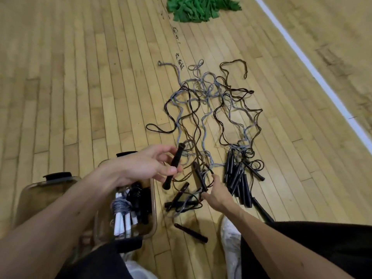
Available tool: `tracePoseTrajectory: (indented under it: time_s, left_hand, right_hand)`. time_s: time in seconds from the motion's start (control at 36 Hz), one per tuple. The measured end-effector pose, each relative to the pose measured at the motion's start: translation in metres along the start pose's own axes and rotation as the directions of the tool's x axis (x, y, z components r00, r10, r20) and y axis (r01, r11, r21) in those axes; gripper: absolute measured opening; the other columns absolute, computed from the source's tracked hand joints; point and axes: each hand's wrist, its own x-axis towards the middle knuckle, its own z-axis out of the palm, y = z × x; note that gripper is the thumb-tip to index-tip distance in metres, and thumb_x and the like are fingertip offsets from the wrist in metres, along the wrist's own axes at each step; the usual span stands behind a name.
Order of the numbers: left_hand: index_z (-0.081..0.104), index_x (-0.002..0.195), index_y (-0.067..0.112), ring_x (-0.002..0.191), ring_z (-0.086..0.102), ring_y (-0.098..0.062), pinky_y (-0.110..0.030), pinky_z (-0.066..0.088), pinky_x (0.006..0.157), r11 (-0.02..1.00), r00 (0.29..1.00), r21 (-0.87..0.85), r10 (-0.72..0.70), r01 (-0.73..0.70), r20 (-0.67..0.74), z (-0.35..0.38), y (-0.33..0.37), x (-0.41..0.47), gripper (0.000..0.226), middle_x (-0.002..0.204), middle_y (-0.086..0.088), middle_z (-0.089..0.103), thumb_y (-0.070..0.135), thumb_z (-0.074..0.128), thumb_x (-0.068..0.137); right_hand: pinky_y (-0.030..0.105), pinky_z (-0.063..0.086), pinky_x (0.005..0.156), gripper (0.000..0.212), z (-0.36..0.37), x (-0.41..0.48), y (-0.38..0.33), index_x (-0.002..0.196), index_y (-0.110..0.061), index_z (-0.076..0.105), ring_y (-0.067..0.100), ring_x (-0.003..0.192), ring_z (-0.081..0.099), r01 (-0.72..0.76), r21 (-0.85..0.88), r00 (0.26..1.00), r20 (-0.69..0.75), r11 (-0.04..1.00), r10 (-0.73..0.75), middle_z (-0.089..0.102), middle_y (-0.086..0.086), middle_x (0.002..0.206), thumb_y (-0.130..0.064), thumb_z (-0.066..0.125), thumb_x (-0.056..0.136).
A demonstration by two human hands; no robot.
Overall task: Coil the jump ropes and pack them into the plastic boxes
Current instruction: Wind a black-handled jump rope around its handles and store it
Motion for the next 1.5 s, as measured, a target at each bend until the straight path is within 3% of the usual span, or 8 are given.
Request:
tracePoseTrajectory:
  time_s: [0.19,0.31,0.44,0.5,0.61,1.03,1.31,1.5]
  left_hand:
    - [0.058,0.100,0.004,0.101,0.073,-0.020,-0.041,0.054,0.096,0.992,0.988,-0.093,0.078,-0.090,-0.130,-0.024,-0.017,-0.001,0.016,0.104,-0.007,0.076,-0.009,0.054,0.092]
    - [0.054,0.091,0.001,0.102,0.072,-0.017,-0.023,0.058,0.083,0.988,0.984,-0.072,0.127,-0.137,-0.124,-0.036,-0.018,-0.013,0.014,0.105,-0.005,0.076,-0.012,0.051,0.091]
    - [0.055,0.084,0.001,0.107,0.070,-0.015,-0.029,0.056,0.089,0.984,0.982,-0.069,0.160,-0.167,-0.101,-0.042,-0.024,-0.024,0.016,0.103,-0.006,0.076,-0.014,0.054,0.088]
    - [0.055,0.083,0.003,0.108,0.069,-0.014,-0.028,0.053,0.089,0.986,0.985,-0.056,0.151,-0.156,-0.084,-0.044,-0.029,-0.026,0.017,0.104,-0.006,0.076,-0.014,0.055,0.089]
    - [0.054,0.083,0.004,0.105,0.069,-0.011,-0.014,0.053,0.078,0.990,0.988,-0.042,0.135,-0.138,-0.069,-0.046,-0.032,-0.029,0.019,0.104,-0.004,0.076,-0.013,0.055,0.090]
    - [0.055,0.084,0.009,0.099,0.069,-0.030,-0.043,0.055,0.094,0.957,0.912,0.013,0.280,-0.289,-0.300,-0.002,0.062,-0.099,0.024,0.083,-0.011,0.068,-0.015,0.056,0.088]
    - [0.051,0.096,0.018,0.071,0.050,-0.016,-0.038,0.047,0.073,0.823,0.746,0.350,0.559,-0.447,-0.361,0.067,0.191,-0.235,0.011,0.086,-0.004,0.054,0.007,0.049,0.097]
    - [0.043,0.115,0.026,0.082,0.055,-0.012,-0.025,0.042,0.061,0.661,0.345,0.595,0.749,-0.458,-0.566,0.109,0.244,-0.301,0.014,0.104,0.005,0.055,0.020,0.049,0.104]
  right_hand:
    - [0.033,0.043,0.099,0.078,0.001,0.028,-0.001,0.156,-0.012,0.024,0.029,0.126,0.054,0.006,0.010,0.994,0.109,1.000,-0.007,0.049,0.015,0.148,-0.026,0.070,0.094]
    - [0.035,0.040,0.109,0.091,0.030,0.046,-0.015,0.159,-0.014,0.022,0.028,0.139,0.045,0.043,-0.026,0.972,0.234,0.999,-0.036,0.040,0.012,0.157,-0.033,0.076,0.089]
    - [0.038,0.041,0.111,0.110,0.065,0.067,-0.043,0.160,-0.014,0.013,0.031,0.138,0.046,-0.004,0.240,0.975,0.217,0.971,-0.050,0.044,0.015,0.155,-0.056,0.077,0.081]
    - [0.033,0.048,0.099,0.094,0.071,0.073,-0.053,0.156,-0.013,0.027,0.028,0.127,0.056,-0.045,0.327,0.969,0.243,0.944,-0.038,0.055,0.015,0.144,-0.059,0.070,0.086]
    - [0.022,0.042,0.050,0.026,0.064,0.075,-0.071,0.106,-0.012,0.062,0.009,0.060,0.060,-0.048,0.478,0.968,0.238,0.877,-0.077,0.070,0.002,0.076,-0.037,0.054,0.103]
    - [0.026,0.033,0.052,0.033,-0.179,-0.113,-0.155,0.080,-0.013,0.065,0.012,0.048,0.039,0.373,0.441,0.909,0.004,0.816,-0.418,0.039,-0.002,0.055,-0.026,0.049,0.106]
    - [0.028,0.031,0.053,0.033,-0.310,-0.334,-0.185,0.074,-0.016,0.051,0.015,0.045,0.042,0.704,0.432,0.704,-0.316,0.564,-0.636,0.034,-0.003,0.046,-0.026,0.050,0.105]
    - [0.027,0.035,0.055,0.034,-0.361,-0.482,-0.201,0.077,-0.015,0.054,0.012,0.044,0.043,0.839,0.284,0.542,-0.366,0.464,-0.757,0.031,-0.001,0.052,-0.030,0.048,0.107]
